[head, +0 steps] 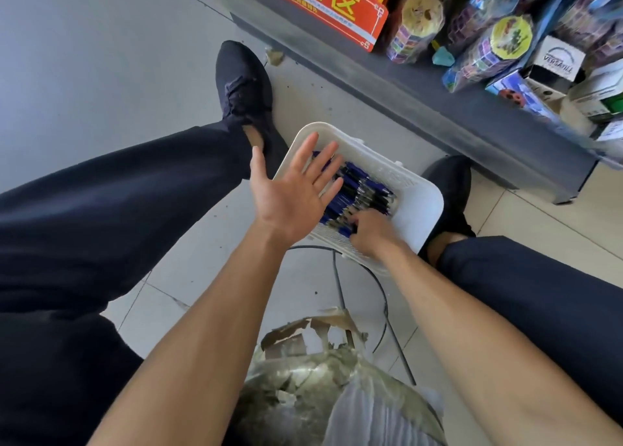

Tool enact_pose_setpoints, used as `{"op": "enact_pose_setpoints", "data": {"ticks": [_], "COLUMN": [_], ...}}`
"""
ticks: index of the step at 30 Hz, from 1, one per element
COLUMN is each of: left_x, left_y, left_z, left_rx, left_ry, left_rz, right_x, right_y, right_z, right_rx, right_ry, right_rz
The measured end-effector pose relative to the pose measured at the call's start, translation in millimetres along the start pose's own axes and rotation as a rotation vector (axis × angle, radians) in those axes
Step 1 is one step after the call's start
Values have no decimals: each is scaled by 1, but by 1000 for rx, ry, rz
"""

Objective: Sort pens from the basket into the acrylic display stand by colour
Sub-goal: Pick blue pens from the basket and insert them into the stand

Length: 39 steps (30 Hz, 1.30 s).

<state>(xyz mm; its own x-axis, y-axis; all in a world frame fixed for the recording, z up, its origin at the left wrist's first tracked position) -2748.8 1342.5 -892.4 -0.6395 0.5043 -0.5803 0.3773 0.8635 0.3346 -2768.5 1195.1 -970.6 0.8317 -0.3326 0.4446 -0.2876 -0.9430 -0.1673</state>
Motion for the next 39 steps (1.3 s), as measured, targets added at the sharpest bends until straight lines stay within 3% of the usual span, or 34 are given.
{"op": "enact_pose_setpoints", "data": {"ticks": [4,10,13,22,30,35,39], "left_x": [16,21,24,24,5,-7,-3], "left_y": [-2,-9,-8,-1,-27,-38,-37], "left_z": [6,11,9,2,10,11,21], "left_rx": [-18,-27,-39,-105,-19,19,76], "left_ry": [28,31,43,102,2,-63,-61], "left_rz": [53,76,113,173,551,497,575], "right_x": [1,9,9,30,62,60,60], "right_y": [0,-21,-25,-7,-17,-47,-53], "right_z": [10,5,2,-21,-60,-76,-76], "right_rx": [3,127,158,149,180,304,341], "right_ry": [67,237,238,257,200,22,56], "right_rz": [-68,-371,-420,-30,538,571,624]}}
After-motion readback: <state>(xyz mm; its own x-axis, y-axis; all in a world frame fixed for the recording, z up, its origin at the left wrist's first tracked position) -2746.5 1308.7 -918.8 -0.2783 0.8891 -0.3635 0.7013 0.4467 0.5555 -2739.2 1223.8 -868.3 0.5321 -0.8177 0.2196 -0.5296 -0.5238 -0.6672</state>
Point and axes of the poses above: each hand's wrist, its own z-axis towards the middle knuckle, its own x-axis out of the back of the hand, y = z × x, the point moved 10 cm from there along z, towards the middle knuckle, and after that the axes turned 7 degrees about -x, right-handed, at the moved point
